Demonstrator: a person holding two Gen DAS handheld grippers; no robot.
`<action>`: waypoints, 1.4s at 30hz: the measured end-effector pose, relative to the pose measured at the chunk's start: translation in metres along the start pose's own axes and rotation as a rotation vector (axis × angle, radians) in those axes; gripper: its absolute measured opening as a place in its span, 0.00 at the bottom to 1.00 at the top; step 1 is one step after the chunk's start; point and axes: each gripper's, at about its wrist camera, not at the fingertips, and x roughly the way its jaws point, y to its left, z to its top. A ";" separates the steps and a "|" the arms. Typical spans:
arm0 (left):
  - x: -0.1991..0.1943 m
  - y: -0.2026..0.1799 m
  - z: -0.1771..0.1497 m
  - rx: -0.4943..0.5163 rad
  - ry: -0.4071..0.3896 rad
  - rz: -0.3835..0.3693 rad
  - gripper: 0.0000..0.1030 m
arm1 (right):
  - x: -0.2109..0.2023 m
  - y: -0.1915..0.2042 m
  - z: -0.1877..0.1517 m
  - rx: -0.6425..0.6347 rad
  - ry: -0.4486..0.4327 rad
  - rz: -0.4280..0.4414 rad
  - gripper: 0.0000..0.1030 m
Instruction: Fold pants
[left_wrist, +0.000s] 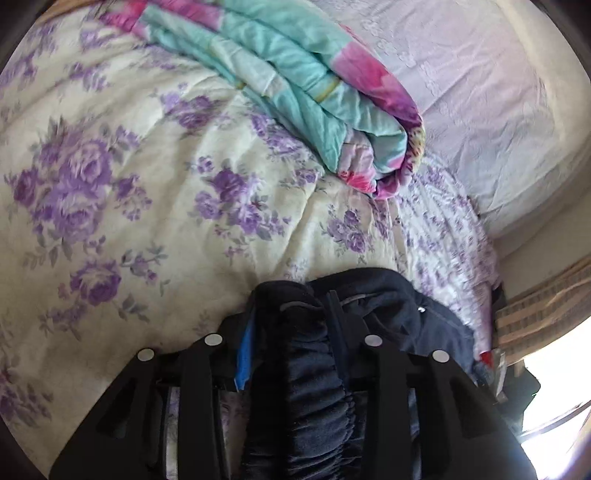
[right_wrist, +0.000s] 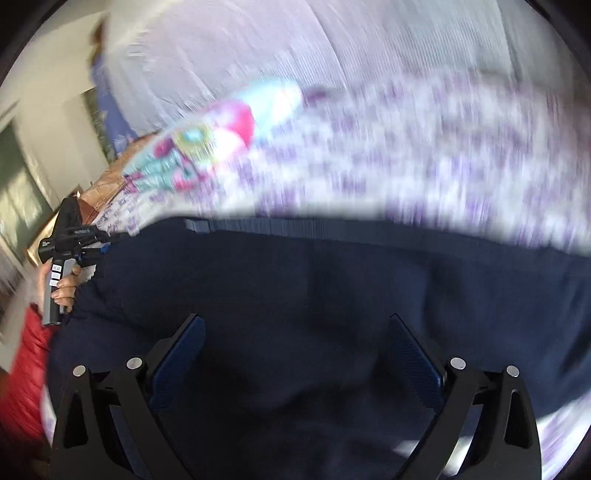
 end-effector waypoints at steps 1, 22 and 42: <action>-0.001 -0.004 -0.001 0.021 -0.008 0.018 0.31 | -0.004 0.005 0.011 -0.050 -0.027 -0.005 0.97; -0.006 -0.003 0.000 0.052 -0.031 0.018 0.24 | 0.147 -0.020 0.072 -0.452 0.291 0.081 0.61; -0.100 -0.032 -0.046 0.109 -0.253 -0.210 0.16 | -0.048 0.085 -0.031 -0.590 0.004 -0.180 0.06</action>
